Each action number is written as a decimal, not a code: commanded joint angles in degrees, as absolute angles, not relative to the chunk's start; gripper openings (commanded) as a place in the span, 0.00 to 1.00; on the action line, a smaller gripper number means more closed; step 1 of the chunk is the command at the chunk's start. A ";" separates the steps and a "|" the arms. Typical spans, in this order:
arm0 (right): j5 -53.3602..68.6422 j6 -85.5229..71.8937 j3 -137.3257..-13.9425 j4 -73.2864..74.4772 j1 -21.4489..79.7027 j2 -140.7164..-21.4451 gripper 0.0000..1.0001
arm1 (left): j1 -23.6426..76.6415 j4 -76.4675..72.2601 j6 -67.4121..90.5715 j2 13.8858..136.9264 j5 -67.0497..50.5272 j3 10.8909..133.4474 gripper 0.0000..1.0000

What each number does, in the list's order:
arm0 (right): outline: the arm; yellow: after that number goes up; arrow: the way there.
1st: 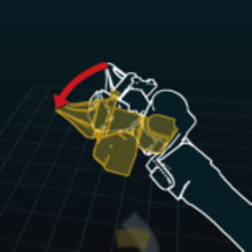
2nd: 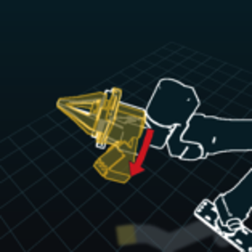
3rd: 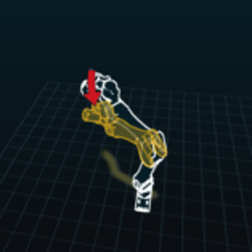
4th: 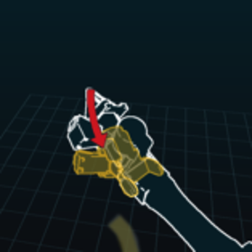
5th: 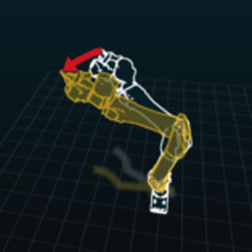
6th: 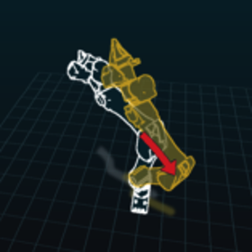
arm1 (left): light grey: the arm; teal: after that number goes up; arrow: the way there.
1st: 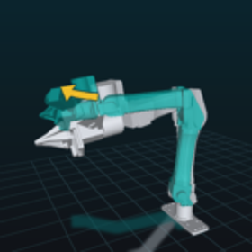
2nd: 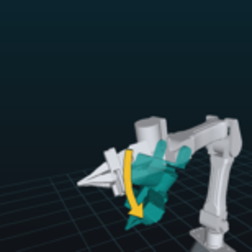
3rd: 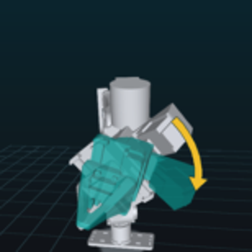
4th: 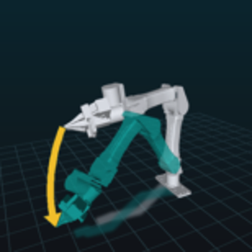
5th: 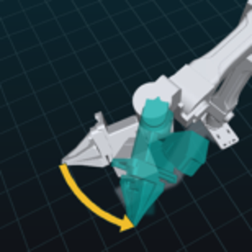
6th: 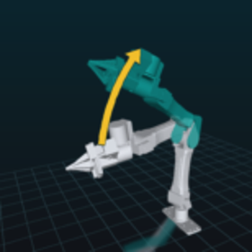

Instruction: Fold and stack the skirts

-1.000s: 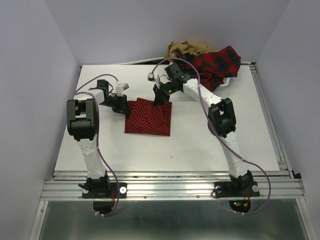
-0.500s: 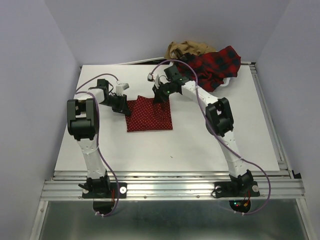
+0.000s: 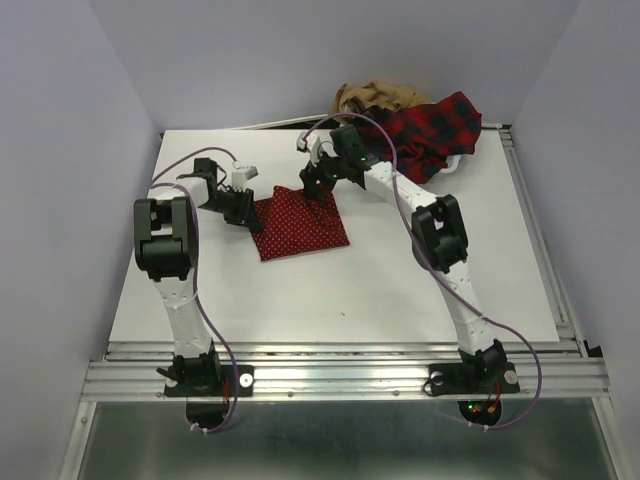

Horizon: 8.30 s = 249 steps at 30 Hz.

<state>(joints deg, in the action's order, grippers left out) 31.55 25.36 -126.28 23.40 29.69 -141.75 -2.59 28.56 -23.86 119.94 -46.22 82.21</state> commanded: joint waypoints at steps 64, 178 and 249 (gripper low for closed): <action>22.51 0.18 -119.08 5.88 25.84 -142.82 0.08 | 3.25 9.14 -8.00 122.17 -30.86 86.39 0.00; 14.41 -1.76 -86.04 16.17 15.73 -99.49 1.00 | -0.35 32.34 -57.91 135.27 4.04 105.91 0.46; 15.29 -1.58 -85.25 17.05 15.21 -99.58 1.00 | -4.31 54.48 -44.74 146.85 1.50 131.68 0.82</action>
